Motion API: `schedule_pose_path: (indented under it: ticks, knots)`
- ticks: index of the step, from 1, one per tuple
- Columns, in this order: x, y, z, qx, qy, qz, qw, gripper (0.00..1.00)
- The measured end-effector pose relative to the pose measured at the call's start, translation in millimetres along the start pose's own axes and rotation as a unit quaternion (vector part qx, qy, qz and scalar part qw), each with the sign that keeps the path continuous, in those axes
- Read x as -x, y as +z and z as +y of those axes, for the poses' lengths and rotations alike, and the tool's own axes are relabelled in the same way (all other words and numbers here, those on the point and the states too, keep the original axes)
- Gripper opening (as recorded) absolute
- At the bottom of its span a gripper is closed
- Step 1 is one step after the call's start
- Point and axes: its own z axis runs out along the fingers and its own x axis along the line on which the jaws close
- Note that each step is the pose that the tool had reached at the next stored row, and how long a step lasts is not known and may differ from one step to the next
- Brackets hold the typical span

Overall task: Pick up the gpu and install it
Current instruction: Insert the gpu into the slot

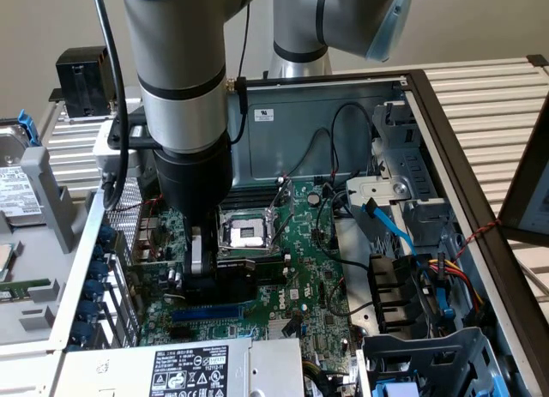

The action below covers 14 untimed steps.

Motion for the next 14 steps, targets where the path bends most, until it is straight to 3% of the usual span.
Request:
schedule_pose_path:
  ticks: [14]
  knots:
    - [-0.5,3.2,-0.1,0.0044,0.000,0.0000,1.0000,0.27]
